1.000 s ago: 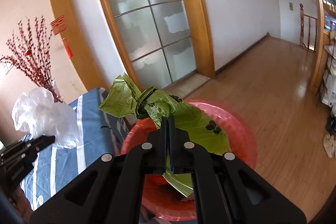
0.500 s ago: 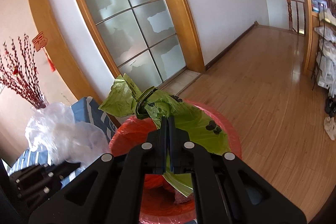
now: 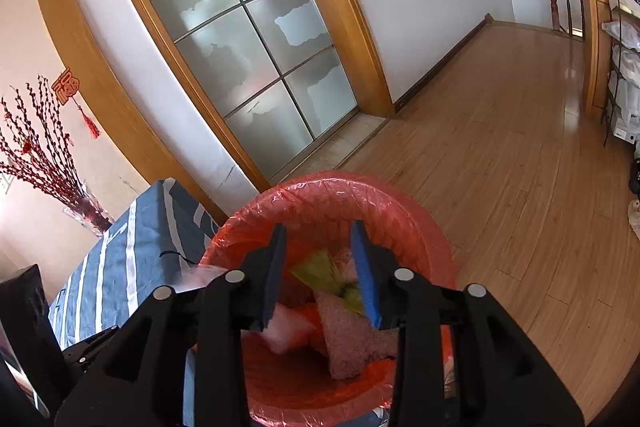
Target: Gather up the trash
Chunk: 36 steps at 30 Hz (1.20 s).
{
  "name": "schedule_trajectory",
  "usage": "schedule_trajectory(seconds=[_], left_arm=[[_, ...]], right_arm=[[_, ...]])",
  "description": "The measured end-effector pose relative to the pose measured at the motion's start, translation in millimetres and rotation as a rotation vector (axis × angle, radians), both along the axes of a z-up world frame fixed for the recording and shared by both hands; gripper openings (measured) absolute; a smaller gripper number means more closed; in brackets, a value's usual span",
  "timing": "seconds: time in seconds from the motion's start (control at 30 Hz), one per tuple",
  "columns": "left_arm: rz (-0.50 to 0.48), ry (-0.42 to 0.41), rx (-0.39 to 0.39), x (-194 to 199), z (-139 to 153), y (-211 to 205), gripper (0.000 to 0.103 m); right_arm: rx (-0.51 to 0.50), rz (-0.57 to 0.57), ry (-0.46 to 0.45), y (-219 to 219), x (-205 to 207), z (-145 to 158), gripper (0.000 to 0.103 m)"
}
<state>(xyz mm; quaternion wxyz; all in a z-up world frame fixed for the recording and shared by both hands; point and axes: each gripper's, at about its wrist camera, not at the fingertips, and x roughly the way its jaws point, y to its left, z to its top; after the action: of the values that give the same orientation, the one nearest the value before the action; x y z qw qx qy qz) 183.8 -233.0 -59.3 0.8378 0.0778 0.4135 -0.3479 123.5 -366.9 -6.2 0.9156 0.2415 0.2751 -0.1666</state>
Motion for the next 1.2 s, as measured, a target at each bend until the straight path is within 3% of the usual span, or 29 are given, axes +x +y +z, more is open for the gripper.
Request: schedule_trajectory(seconds=[0.07, 0.17, 0.23, 0.37, 0.43, 0.57, 0.73, 0.97, 1.2], left_arm=[[0.018, -0.023, -0.014, -6, 7, 14, 0.042], [0.066, -0.115, -0.021, -25, 24, 34, 0.061], [0.106, -0.190, -0.025, -42, 34, 53, 0.073], [0.231, -0.321, 0.001, -76, 51, 94, 0.090], [0.298, -0.349, 0.000, -89, 55, 114, 0.098], [0.468, -0.364, -0.007, -112, 61, 159, 0.099], [0.603, -0.412, 0.006, -137, 70, 193, 0.099], [0.670, -0.499, 0.021, -173, 74, 209, 0.099], [0.663, -0.462, 0.024, -184, 63, 210, 0.099]], right_arm=[[-0.067, 0.004, -0.014, 11, -5, 8, 0.068], [-0.179, 0.019, -0.068, 34, -22, 23, 0.096], [-0.241, 0.034, -0.097, 52, -34, 30, 0.101], [-0.304, 0.084, -0.108, 76, -47, 39, 0.101], [-0.328, 0.102, -0.111, 89, -56, 42, 0.101], [-0.382, 0.108, -0.138, 116, -80, 43, 0.101], [-0.458, 0.091, -0.143, 143, -97, 40, 0.101], [-0.467, 0.085, -0.136, 159, -115, 39, 0.101], [-0.459, 0.084, -0.089, 167, -121, 24, 0.101]])
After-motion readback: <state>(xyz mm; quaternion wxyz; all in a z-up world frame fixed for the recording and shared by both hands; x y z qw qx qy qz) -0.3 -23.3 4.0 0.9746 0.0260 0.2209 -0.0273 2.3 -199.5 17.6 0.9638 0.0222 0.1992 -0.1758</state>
